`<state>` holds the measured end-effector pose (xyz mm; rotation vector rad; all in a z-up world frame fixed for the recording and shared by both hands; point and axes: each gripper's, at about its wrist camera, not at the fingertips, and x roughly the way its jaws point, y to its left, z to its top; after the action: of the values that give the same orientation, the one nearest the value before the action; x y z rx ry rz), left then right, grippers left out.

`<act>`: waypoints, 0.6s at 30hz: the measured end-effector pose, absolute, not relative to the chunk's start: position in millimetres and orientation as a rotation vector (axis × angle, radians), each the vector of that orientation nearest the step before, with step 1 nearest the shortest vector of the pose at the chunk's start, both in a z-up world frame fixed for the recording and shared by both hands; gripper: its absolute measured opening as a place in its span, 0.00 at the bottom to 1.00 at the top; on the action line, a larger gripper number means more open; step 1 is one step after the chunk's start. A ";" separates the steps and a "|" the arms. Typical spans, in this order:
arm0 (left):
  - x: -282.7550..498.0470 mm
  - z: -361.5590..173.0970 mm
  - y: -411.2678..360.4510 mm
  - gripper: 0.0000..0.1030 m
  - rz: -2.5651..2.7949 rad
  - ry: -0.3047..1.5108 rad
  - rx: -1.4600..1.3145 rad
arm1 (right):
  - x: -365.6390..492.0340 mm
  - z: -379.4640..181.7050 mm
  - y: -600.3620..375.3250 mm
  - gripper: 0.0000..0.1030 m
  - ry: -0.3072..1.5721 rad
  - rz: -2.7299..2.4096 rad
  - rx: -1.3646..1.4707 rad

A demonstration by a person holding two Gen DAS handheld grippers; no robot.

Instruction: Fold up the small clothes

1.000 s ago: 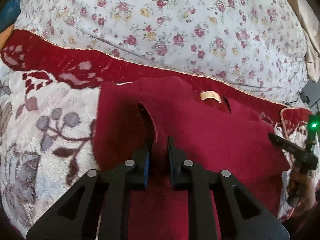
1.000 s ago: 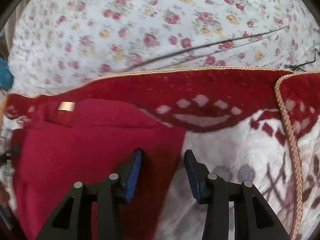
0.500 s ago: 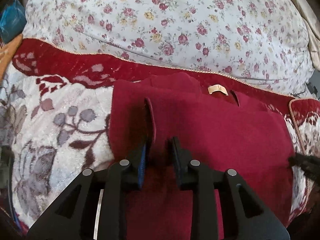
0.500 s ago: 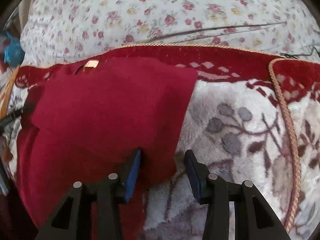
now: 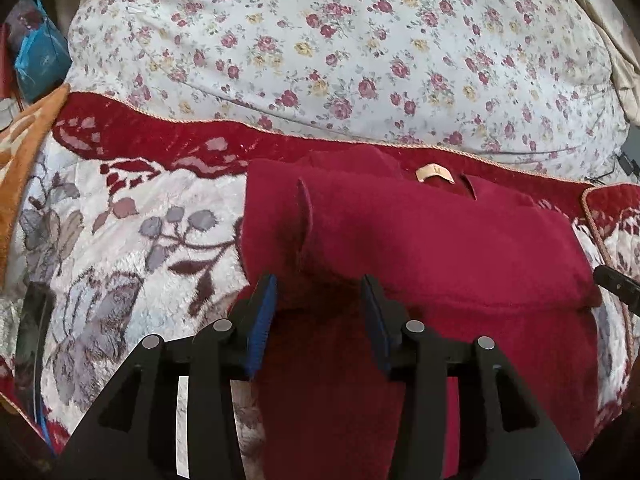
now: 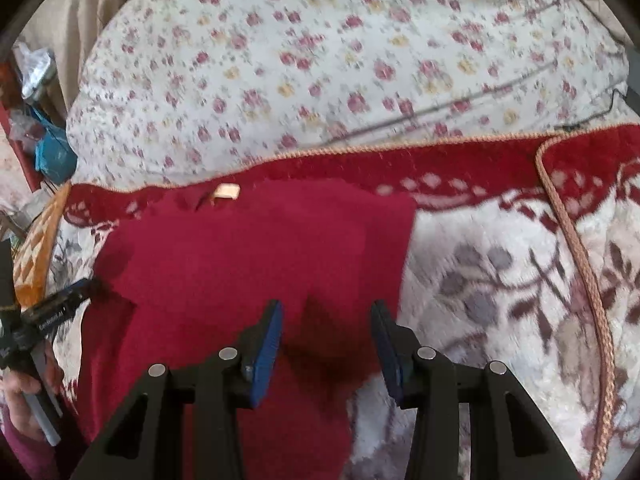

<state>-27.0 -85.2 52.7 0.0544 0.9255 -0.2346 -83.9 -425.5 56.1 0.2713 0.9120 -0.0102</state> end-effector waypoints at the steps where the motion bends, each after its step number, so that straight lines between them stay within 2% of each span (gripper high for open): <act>1: -25.7 52.1 -85.0 0.41 -0.229 0.920 0.058 | -80.7 54.8 -425.2 0.42 0.907 -0.012 0.267; 5: -16.2 44.8 -84.9 0.42 -0.221 0.930 0.063 | -68.0 43.7 -426.1 0.42 0.915 -0.029 0.256; 9: -6.8 36.5 -87.2 0.49 -0.212 0.936 0.075 | -54.5 30.3 -429.2 0.42 0.940 -0.067 0.192; 12: -2.4 32.3 -86.9 0.51 -0.209 0.941 0.072 | -48.5 20.0 -436.1 0.50 0.953 -0.081 0.180; 13: -2.1 31.9 -86.3 0.52 -0.210 0.941 0.070 | -48.1 19.5 -438.4 0.60 0.953 -0.088 0.182; 15: -1.5 31.7 -85.9 0.52 -0.212 0.940 0.072 | -47.9 17.8 -444.9 0.69 0.964 -0.122 0.187; 18: -2.4 31.8 -84.8 0.52 -0.209 0.940 0.068 | -51.0 17.5 -454.7 0.69 0.969 -0.108 0.258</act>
<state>-2.4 -84.8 31.8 0.0680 0.9401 -0.2086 -51.0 -454.7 17.5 0.2575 0.9687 -0.1084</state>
